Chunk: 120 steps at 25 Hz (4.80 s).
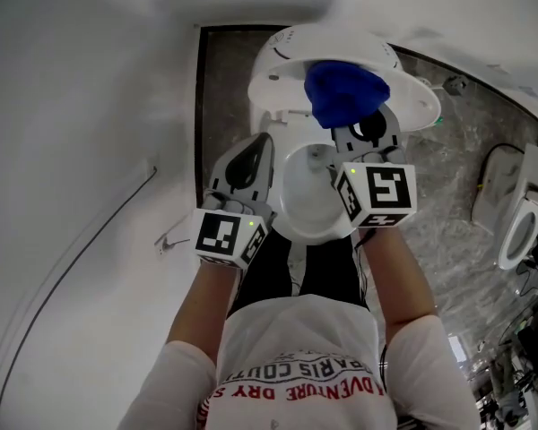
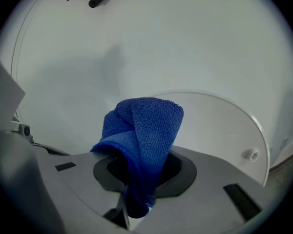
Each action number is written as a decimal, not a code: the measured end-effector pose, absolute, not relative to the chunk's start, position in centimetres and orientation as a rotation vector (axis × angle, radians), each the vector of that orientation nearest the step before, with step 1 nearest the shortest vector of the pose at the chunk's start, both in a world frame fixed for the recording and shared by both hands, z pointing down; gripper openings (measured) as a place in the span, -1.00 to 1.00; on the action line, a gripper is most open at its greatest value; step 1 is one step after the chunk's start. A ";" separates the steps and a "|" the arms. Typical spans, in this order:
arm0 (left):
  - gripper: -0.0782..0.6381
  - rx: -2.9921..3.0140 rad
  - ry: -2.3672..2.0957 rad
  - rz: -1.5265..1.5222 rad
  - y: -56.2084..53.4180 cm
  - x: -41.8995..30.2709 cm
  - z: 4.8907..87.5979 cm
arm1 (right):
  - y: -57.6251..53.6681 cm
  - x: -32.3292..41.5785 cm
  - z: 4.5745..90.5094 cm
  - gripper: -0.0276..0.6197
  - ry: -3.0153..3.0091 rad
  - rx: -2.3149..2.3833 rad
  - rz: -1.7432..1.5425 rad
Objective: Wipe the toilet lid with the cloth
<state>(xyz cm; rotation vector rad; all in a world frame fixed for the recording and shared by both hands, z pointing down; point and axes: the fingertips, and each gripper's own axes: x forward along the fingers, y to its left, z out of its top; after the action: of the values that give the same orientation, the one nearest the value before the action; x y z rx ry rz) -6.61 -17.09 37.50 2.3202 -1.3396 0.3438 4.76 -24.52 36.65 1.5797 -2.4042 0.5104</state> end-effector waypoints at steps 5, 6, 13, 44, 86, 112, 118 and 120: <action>-0.76 2.329 -1.314 0.339 -17.0 -4.1 37.3 | -24.2 8.0 36.6 -0.64 -2.365 1.620 0.507; -0.76 2.330 -1.310 0.338 -17.0 -3.6 37.3 | -24.1 8.6 36.6 -0.64 -2.355 1.632 0.508; -0.76 2.337 -1.293 0.331 -17.0 -0.2 37.3 | -23.0 14.2 37.0 -0.64 -2.269 1.681 0.507; -0.76 2.279 -1.362 0.276 -12.8 -6.9 42.7 | -16.5 7.1 43.6 -0.64 -2.281 1.588 0.624; -0.76 2.299 -1.252 0.319 -13.7 -5.5 46.9 | -21.9 7.9 48.6 -0.64 -2.238 1.680 0.587; -0.76 2.412 -0.991 0.333 -12.6 6.2 47.2 | -16.8 24.5 48.2 -0.64 -1.952 1.916 0.584; -0.76 2.404 -1.005 0.354 -12.2 4.4 47.5 | -14.4 23.1 49.7 -0.64 -1.904 1.916 0.653; -0.76 2.401 -1.024 0.361 -12.2 2.9 47.7 | -13.9 21.0 50.5 -0.64 -1.926 1.886 0.676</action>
<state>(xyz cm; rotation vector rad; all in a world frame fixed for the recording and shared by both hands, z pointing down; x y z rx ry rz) 2.87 -12.19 47.68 2.4013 -1.0236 0.3606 20.96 -13.94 50.53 1.8862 -1.9263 0.6764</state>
